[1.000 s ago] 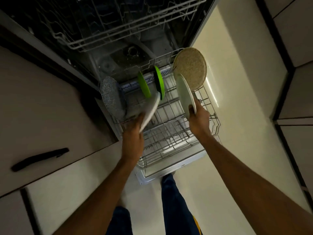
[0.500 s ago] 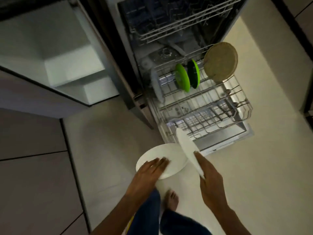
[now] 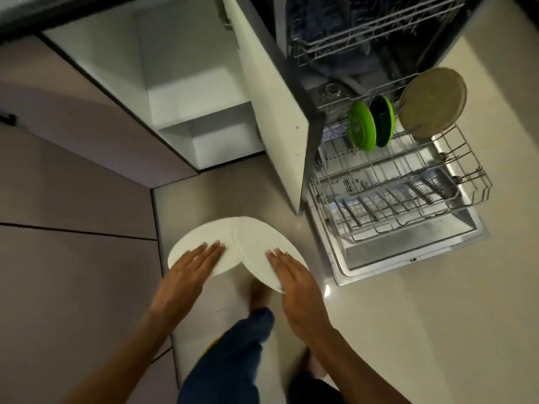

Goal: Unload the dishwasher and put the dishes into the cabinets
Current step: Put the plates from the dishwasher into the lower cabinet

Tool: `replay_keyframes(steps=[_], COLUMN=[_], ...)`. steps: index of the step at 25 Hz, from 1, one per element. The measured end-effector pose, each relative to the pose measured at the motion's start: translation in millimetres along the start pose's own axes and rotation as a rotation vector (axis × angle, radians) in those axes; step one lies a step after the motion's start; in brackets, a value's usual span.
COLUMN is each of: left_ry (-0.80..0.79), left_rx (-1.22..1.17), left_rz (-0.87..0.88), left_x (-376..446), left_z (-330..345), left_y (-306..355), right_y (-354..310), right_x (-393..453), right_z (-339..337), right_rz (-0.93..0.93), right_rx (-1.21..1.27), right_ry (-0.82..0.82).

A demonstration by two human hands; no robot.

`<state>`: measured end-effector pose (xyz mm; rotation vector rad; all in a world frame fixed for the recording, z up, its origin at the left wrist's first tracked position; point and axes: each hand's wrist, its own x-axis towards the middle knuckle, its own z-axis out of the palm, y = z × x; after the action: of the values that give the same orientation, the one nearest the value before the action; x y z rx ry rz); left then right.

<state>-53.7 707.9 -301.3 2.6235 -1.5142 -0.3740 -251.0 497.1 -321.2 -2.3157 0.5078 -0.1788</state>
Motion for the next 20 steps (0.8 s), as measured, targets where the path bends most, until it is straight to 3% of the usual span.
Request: replay_keyframes(steps=[4,8,11,18,20], left_ry=[0.096,0.393,0.521,0.543,0.590], left_rx=[0.025,-0.094,-0.191,-0.453,-0.414], left_rz=[-0.109,-0.221,-0.277,-0.402,-0.397], left_x=[15.7,69.2,115.9,258.4,293.6], left_z=[-30.7,-59.1,-80.1,-114.1,-119.4], left_y=[-23.8,-68.4,-98.8,-183.6,-215.9], right_y=[-29.7,-68.0,-94.3,-125.5,-123.4], right_x=[55.0,143.8,209.0,391.1,432.1], right_z=[12.0,10.4,1.2,10.1,18.2], right_rz=[0.008,-0.098,-0.125,-0.076,-0.097], right_rx=[0.124,0.065,0.002,-0.119,-0.132], right_ry=[0.098,0.247,0.308,0.359,0.355])
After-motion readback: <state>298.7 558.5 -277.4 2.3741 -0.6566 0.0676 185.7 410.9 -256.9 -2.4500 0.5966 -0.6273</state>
